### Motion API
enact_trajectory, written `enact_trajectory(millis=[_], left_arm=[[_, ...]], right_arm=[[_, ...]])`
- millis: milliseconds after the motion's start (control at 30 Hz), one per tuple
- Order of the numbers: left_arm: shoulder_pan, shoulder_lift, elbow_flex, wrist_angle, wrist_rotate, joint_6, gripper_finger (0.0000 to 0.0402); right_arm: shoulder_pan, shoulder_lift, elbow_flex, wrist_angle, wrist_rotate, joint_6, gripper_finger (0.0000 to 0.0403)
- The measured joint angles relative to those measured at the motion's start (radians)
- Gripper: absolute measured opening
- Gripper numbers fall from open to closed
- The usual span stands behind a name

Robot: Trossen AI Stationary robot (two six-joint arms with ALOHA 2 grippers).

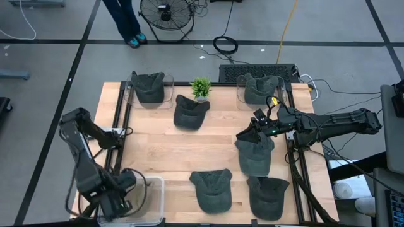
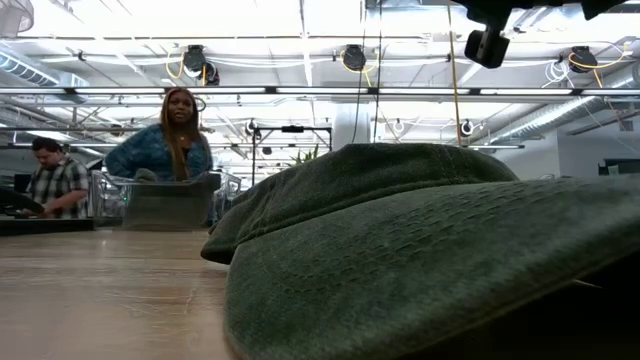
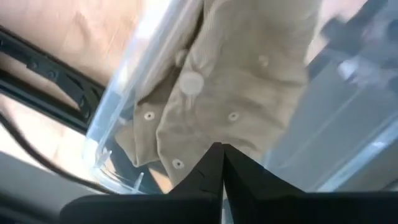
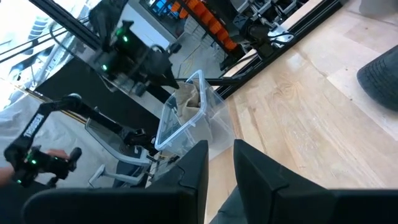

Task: Pick & Place hat
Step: Put the top green cap into the right transparent bin

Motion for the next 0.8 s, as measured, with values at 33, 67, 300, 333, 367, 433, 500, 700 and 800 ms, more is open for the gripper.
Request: enact_trajectory(millis=[33, 67, 300, 333, 367, 433, 500, 700, 800], left_arm=[[0.003, -0.012, 0.006, -0.001, -0.015, -0.01, 0.0015], [0.005, -0.025, 0.013, 0.001, -0.023, -0.015, 0.0017], [0.028, -0.087, 0.057, 0.016, -0.225, 0.036, 0.0007], [0.034, -0.09, 0.066, 0.021, -0.288, 0.06, 0.001], [0.042, -0.09, 0.076, 0.03, -0.353, 0.091, 0.0012], [0.064, -0.09, 0.093, 0.067, -0.48, 0.173, 0.0015], [0.098, -0.091, 0.099, 0.134, -0.591, 0.261, 0.0015], [0.241, -0.092, 0.101, 0.421, -0.703, 0.55, 0.0004], [0.322, -0.092, 0.101, 0.573, -0.702, 0.691, 0.0014]], right_arm=[[0.0, 0.0, 0.0, 0.0, 0.0, -0.002, 0.0063], [0.0, 0.0, 0.0, 0.0, 0.0, -0.004, 0.0063], [0.0, 0.0, 0.0, 0.0, 0.0, -0.005, 0.0063], [0.0, 0.0, 0.0, 0.0, 0.0, -0.004, 0.0063], [0.0, 0.0, 0.0, 0.0, 0.0, 0.002, 0.0063], [0.0, 0.0, 0.0, 0.0, 0.0, 0.049, 0.0063], [0.0, 0.0, 0.0, 0.0, 0.0, 0.121, 0.0063], [0.0, 0.0, 0.0, 0.01, 0.001, 0.078, 0.0063], [0.0, 0.001, 0.0, 0.061, 0.059, 0.048, 0.0063]])
